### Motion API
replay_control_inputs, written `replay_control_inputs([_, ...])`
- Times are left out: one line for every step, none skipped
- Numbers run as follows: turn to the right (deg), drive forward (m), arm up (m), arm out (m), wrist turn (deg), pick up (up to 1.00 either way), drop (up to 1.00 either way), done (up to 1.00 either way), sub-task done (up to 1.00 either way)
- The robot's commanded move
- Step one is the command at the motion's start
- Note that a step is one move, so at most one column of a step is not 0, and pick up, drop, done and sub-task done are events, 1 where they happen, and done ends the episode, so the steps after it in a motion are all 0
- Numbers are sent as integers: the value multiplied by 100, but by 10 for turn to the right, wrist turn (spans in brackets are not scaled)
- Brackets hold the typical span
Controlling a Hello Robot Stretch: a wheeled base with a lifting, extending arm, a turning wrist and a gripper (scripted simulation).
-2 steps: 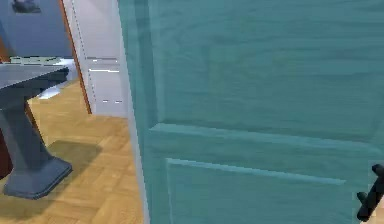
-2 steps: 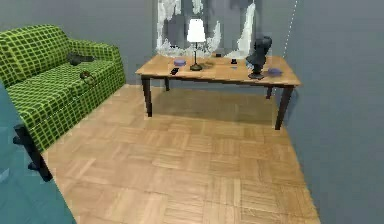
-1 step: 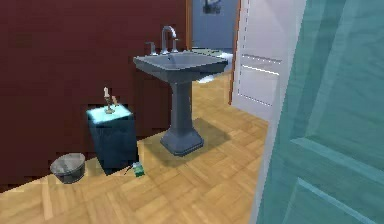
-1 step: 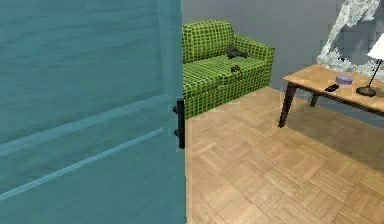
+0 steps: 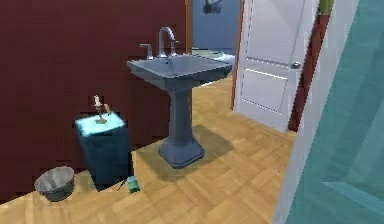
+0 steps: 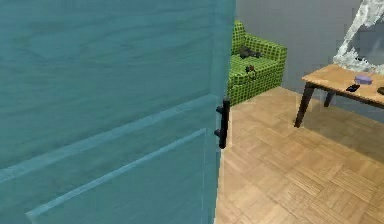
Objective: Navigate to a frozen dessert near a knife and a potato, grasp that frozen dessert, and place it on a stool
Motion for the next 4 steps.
replay_control_inputs([-450,0,0,0,0,0,0,0,0])
replay_control_inputs([-150,0,0,0,0,0,0,0,0])
replay_control_inputs([0,30,0,0,0,0,0,0,0])
replay_control_inputs([-90,0,0,0,0,0,0,0,0])
